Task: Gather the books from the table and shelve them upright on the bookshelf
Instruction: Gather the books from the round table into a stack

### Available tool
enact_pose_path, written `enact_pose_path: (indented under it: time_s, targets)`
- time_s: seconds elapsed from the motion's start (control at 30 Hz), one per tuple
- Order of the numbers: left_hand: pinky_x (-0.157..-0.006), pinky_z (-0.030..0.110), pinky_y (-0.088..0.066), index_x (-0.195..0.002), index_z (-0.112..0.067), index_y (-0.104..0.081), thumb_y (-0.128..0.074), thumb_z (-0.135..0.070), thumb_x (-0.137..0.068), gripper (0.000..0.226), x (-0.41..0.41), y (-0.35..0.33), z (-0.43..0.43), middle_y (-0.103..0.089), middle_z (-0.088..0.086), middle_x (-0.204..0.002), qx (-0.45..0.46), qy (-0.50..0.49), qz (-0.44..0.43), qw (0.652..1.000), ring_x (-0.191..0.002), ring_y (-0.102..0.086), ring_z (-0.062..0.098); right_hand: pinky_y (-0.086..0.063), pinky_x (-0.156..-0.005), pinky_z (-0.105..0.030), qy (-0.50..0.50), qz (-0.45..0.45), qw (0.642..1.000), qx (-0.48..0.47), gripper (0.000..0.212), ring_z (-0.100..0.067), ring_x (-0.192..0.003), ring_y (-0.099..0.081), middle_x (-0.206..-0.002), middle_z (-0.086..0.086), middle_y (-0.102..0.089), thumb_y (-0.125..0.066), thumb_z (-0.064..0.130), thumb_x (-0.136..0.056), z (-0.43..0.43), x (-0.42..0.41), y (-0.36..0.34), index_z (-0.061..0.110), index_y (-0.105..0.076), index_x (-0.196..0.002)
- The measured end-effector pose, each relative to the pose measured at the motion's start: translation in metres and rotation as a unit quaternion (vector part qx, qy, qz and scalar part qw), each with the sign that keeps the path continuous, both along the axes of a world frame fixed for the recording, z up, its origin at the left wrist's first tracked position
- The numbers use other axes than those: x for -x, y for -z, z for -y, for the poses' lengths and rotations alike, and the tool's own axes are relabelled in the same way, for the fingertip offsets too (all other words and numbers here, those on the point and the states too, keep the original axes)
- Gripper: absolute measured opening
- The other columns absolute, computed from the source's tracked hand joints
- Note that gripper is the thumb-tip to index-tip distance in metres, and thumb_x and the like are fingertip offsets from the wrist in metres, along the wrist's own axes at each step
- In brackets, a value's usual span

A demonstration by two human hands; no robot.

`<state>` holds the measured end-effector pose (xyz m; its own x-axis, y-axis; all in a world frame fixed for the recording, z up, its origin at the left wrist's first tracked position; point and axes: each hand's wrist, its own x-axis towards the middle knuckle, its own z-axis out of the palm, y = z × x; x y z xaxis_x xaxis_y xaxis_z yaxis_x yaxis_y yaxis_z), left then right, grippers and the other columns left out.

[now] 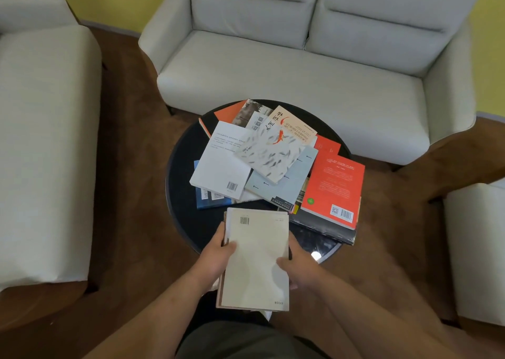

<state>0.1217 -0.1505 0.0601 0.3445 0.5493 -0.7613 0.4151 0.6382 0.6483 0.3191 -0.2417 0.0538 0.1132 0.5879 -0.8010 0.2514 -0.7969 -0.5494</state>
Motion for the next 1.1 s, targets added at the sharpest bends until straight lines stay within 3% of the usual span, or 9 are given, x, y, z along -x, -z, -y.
enact_pose_path:
  time_s: [0.1, 0.23, 0.33, 0.5, 0.63, 0.8, 0.93, 1.0, 1.1]
  targets:
    - [-0.095, 0.046, -0.052, -0.149, -0.038, -0.032, -0.047, -0.011, -0.101, 0.057, -0.004, 0.004, -0.001, -0.062, -0.009, -0.121, 0.015, -0.012, 0.000, 1.000, -0.109, -0.064, 0.020, -0.061, -0.062, -0.031, -0.004, -0.018, 1.000, 0.004, 0.073, -0.024, -0.111, -0.058, -0.135, 0.000, -0.054, -0.045, 0.014, -0.101, -0.004, 0.001, -0.003, 0.048, -0.007, -0.153]
    - [-0.097, 0.049, -0.051, -0.148, -0.024, -0.030, -0.051, -0.014, -0.100, 0.053, 0.001, 0.012, 0.004, -0.060, 0.001, -0.121, 0.030, -0.064, -0.040, 0.997, -0.107, -0.063, 0.024, -0.051, -0.101, -0.038, 0.044, -0.040, 0.998, -0.026, 0.071, -0.019, -0.121, -0.055, -0.140, 0.006, -0.053, -0.051, 0.017, -0.103, -0.007, 0.006, 0.002, 0.041, -0.010, -0.156]
    - [-0.094, 0.050, -0.054, -0.143, -0.027, -0.042, -0.048, -0.013, -0.101, 0.044, 0.000, 0.016, 0.007, -0.065, 0.002, -0.120, 0.046, -0.069, -0.034, 0.996, -0.107, -0.066, 0.025, -0.043, -0.094, -0.028, 0.061, -0.008, 0.998, -0.025, 0.061, -0.015, -0.115, -0.053, -0.131, 0.004, -0.056, -0.053, 0.013, -0.102, -0.011, 0.014, 0.005, 0.022, -0.024, -0.155]
    - [-0.069, 0.028, -0.051, -0.128, -0.034, -0.048, -0.045, -0.010, -0.103, 0.035, -0.003, 0.013, -0.004, -0.066, -0.003, -0.117, 0.004, -0.033, -0.048, 0.998, -0.101, -0.065, 0.015, -0.043, -0.095, -0.028, 0.070, -0.015, 0.996, -0.047, 0.059, -0.016, -0.118, -0.054, -0.127, 0.007, -0.055, -0.051, 0.007, -0.102, -0.017, 0.011, 0.008, 0.027, -0.028, -0.153]
    - [-0.074, 0.024, -0.051, -0.129, -0.027, -0.052, -0.051, -0.015, -0.101, 0.031, 0.004, 0.009, -0.026, -0.066, -0.008, -0.115, -0.036, 0.006, -0.050, 0.998, -0.099, -0.064, 0.009, -0.048, -0.083, -0.025, 0.055, -0.026, 0.998, -0.035, 0.045, -0.015, -0.111, -0.060, -0.132, 0.003, -0.062, -0.054, 0.018, -0.102, -0.028, 0.001, 0.003, 0.024, -0.042, -0.145]
    - [-0.089, 0.038, -0.050, -0.119, -0.013, -0.060, -0.060, -0.024, -0.095, 0.027, 0.010, 0.012, -0.111, -0.062, 0.005, -0.115, -0.252, -0.010, -0.230, 0.940, -0.104, -0.061, 0.023, -0.046, -0.092, -0.032, 0.102, 0.141, 0.980, -0.100, 0.041, -0.020, -0.111, -0.059, -0.131, -0.003, -0.062, -0.056, 0.027, -0.099, -0.083, -0.036, -0.012, 0.013, -0.056, -0.138]
    - [-0.103, 0.047, -0.048, -0.145, -0.007, -0.042, -0.064, -0.029, -0.093, 0.060, 0.005, 0.022, -0.171, -0.050, 0.018, -0.144, -0.236, 0.009, -0.280, 0.930, -0.127, -0.054, 0.036, -0.055, -0.086, -0.042, 0.245, 0.027, 0.967, -0.072, 0.030, -0.025, -0.088, -0.060, -0.103, -0.010, -0.061, -0.064, 0.019, -0.094, -0.142, -0.062, -0.006, 0.006, -0.062, -0.121]
    - [-0.093, 0.042, -0.051, -0.139, -0.003, -0.047, -0.063, -0.027, -0.095, 0.053, -0.003, 0.023, -0.184, -0.057, 0.019, -0.137, -0.196, 0.020, -0.247, 0.949, -0.113, -0.059, 0.030, -0.057, -0.082, -0.038, 0.298, -0.007, 0.952, -0.065, 0.010, -0.024, -0.081, -0.059, -0.093, -0.010, -0.060, -0.066, 0.016, -0.093, -0.165, -0.067, -0.004, 0.007, -0.062, -0.093]
    - [-0.080, 0.036, -0.051, -0.128, -0.001, -0.053, -0.064, -0.024, -0.095, 0.041, -0.009, 0.026, -0.192, -0.062, 0.017, -0.126, -0.189, 0.041, -0.250, 0.949, -0.099, -0.060, 0.026, -0.062, -0.082, -0.044, 0.380, -0.054, 0.923, -0.043, 0.018, -0.029, -0.097, -0.069, -0.104, -0.010, -0.068, -0.072, 0.018, -0.090, -0.186, -0.063, -0.005, 0.008, -0.066, -0.104]
